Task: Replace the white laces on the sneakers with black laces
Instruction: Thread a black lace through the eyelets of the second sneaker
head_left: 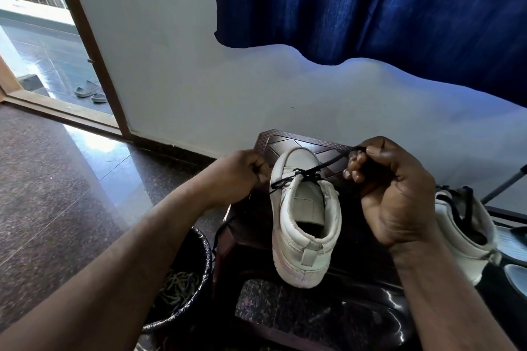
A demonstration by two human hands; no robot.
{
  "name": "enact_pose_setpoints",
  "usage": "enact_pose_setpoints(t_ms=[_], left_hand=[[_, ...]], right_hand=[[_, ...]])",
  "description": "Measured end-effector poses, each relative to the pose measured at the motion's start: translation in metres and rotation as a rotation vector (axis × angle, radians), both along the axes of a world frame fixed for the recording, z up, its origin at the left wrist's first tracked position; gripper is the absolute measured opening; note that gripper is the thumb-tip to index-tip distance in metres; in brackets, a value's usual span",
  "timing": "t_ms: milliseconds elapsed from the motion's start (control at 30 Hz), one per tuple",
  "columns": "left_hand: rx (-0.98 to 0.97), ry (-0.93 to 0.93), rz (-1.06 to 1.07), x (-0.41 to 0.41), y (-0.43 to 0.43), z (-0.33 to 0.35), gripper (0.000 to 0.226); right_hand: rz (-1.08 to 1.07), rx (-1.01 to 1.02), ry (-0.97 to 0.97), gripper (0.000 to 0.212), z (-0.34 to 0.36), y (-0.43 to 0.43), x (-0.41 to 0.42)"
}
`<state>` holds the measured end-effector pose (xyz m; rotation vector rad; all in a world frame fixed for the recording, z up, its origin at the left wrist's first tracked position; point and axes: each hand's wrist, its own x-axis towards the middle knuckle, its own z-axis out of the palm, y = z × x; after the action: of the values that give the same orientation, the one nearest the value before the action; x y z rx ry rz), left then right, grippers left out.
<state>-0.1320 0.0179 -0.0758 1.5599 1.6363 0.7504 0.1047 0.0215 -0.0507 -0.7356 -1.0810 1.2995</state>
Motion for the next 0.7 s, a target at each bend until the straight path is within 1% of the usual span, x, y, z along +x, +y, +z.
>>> enact_pose_setpoints(t_ms=[33, 67, 100, 133, 167, 200, 300, 400, 467, 500, 533, 600, 633, 667, 700], left_hand=[[0.048, -0.011, 0.026, 0.002, 0.001, 0.000, 0.013], [0.107, -0.095, 0.038, 0.005, 0.001, 0.001, 0.008], [0.168, -0.219, 0.036, 0.010, 0.002, 0.004, 0.002], [0.231, -0.332, 0.025, 0.014, 0.003, 0.006, 0.011], [0.274, -0.404, -0.004, 0.019, 0.003, 0.008, 0.017], [0.306, -0.441, -0.048, 0.026, 0.000, 0.012, 0.018], [0.334, -0.425, -0.172, 0.044, -0.006, 0.016, 0.019], [0.333, -0.365, -0.153, 0.043, -0.006, 0.014, 0.028], [0.289, -0.360, -0.102, 0.037, -0.005, 0.015, 0.021], [0.288, -0.303, -0.075, 0.033, -0.005, 0.017, 0.020], [0.314, -0.170, -0.037, 0.027, -0.005, 0.018, 0.021], [0.370, 0.169, 0.039, 0.012, -0.002, 0.016, 0.022], [0.360, 0.291, 0.069, 0.006, -0.001, 0.014, 0.022], [0.333, 0.342, 0.087, 0.002, -0.001, 0.013, 0.023], [0.312, 0.347, 0.099, 0.000, -0.001, 0.012, 0.022]], right_hand=[[-0.011, 0.017, -0.058, 0.020, 0.000, -0.001, -0.001], [-0.027, 0.042, -0.144, 0.021, 0.001, -0.003, -0.003], [-0.035, 0.069, -0.234, 0.022, 0.001, -0.005, -0.006], [-0.033, 0.087, -0.304, 0.021, 0.000, -0.008, -0.009], [-0.023, 0.094, -0.343, 0.020, 0.000, -0.010, -0.012], [-0.011, 0.097, -0.360, 0.019, -0.001, -0.012, -0.014], [0.016, 0.126, -0.367, 0.022, -0.002, -0.017, -0.018], [0.002, 0.124, -0.351, 0.021, -0.002, -0.017, -0.017], [-0.010, 0.107, -0.345, 0.020, 0.000, -0.015, -0.015], [-0.016, 0.096, -0.336, 0.020, 0.001, -0.015, -0.014], [-0.018, 0.085, -0.316, 0.019, 0.002, -0.014, -0.014], [-0.026, 0.072, -0.281, 0.018, 0.004, -0.012, -0.012], [-0.029, 0.074, -0.278, 0.017, 0.004, -0.012, -0.011], [-0.030, 0.077, -0.278, 0.017, 0.004, -0.011, -0.010], [-0.029, 0.077, -0.281, 0.017, 0.003, -0.011, -0.011]])
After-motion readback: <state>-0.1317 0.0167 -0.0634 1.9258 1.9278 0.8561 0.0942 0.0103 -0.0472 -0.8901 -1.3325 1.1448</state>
